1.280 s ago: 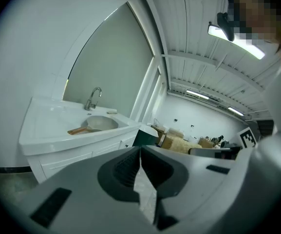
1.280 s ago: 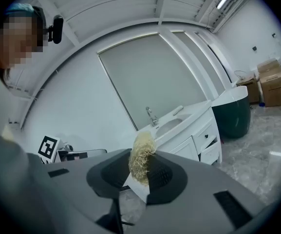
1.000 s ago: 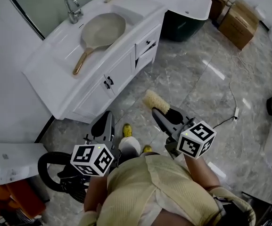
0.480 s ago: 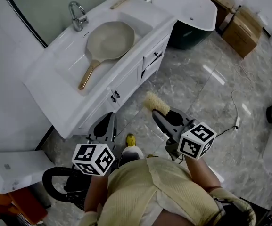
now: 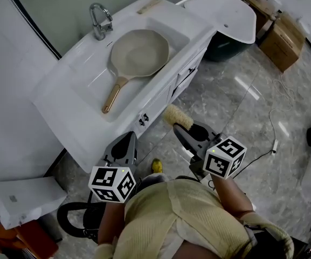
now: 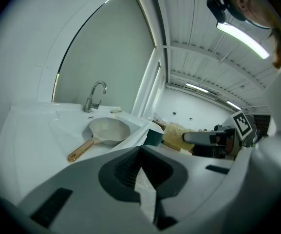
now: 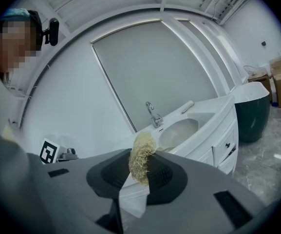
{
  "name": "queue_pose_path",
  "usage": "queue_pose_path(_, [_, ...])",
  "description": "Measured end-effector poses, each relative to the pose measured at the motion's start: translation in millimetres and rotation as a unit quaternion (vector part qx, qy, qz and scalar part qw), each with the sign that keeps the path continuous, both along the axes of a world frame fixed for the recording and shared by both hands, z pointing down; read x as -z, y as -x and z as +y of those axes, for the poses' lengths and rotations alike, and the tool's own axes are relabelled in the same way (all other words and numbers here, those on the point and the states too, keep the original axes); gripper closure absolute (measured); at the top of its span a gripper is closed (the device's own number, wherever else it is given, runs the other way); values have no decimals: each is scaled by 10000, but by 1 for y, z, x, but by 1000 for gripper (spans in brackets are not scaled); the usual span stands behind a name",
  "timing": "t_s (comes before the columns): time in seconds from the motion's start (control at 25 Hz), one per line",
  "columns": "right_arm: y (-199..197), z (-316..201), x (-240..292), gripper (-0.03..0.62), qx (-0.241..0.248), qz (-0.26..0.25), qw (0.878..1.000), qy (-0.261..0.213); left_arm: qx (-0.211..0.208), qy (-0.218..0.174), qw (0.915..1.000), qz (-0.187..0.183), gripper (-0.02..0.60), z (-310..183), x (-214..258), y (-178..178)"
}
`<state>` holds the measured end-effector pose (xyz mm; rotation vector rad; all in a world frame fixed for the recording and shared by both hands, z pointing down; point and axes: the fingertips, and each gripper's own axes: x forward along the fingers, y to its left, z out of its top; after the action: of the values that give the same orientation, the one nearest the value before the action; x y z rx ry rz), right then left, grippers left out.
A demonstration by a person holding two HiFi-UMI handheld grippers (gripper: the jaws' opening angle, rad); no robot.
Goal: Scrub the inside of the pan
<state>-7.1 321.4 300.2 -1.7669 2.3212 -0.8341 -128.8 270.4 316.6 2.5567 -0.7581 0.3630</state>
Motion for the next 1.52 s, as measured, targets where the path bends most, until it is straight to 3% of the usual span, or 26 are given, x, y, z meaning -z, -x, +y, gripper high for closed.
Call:
queue_pose_path(0.2, [8,-22,1,502,-14,-16,10000,22,-147,-34,9996,-239,525,-18,-8,1])
queue_pose_path(0.44, [-5,-37,-3,502,-33,13,9999,158,-229,50,9996,-147,525,-33,-11,-11])
queue_pose_path(1.16, [-121,-111,-8,502,692,64,9975,123,725,-14,9963,-465,525,-100,-19,-98])
queue_pose_path(1.52, [-137,-146,-27,502,938,-31,9953,238,880,-43,9934,-737,523,-122,-27,-107])
